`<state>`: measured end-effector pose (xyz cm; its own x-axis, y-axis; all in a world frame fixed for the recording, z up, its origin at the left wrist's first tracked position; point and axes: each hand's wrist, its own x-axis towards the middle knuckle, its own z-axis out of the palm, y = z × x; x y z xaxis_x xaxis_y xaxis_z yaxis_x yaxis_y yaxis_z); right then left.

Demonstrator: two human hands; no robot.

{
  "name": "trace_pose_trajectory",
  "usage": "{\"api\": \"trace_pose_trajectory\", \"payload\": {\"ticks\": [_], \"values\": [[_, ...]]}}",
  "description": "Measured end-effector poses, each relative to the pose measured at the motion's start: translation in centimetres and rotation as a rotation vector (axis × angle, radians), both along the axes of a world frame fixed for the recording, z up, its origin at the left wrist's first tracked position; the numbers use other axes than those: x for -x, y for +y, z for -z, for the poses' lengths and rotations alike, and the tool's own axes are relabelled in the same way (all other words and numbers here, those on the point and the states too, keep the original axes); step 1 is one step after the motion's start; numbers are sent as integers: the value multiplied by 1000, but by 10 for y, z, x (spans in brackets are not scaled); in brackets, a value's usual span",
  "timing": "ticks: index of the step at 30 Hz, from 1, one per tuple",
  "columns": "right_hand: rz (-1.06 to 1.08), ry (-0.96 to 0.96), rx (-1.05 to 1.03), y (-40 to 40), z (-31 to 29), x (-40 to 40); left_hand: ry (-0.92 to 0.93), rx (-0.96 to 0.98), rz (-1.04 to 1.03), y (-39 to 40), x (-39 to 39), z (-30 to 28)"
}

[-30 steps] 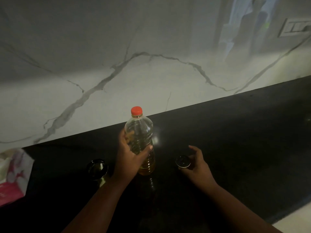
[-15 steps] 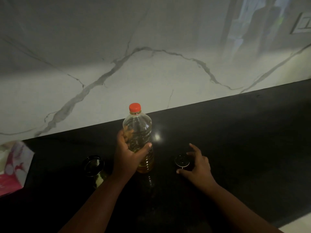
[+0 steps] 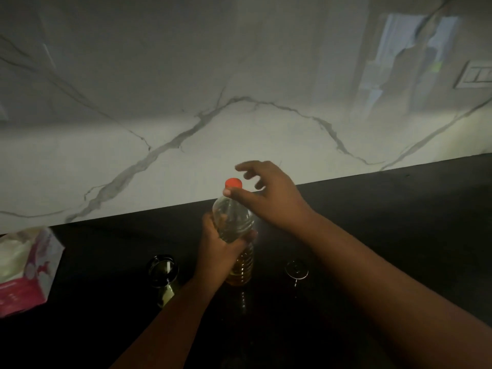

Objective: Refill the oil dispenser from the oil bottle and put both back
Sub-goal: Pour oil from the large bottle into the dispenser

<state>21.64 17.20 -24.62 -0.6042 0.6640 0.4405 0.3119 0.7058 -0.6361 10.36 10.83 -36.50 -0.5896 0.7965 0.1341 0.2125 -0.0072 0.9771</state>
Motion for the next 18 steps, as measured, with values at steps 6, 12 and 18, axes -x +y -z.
{"api": "trace_pose_trajectory", "payload": {"ticks": [6,12,18], "values": [[69,-212,-3,2,-3,34,81,20,0,-4,5,-4],[138,50,95,-10,-1,17,129,15,42,-7,9,-4],[186,521,805,-14,36,-37,131,5,84,-10,13,-3]]}}
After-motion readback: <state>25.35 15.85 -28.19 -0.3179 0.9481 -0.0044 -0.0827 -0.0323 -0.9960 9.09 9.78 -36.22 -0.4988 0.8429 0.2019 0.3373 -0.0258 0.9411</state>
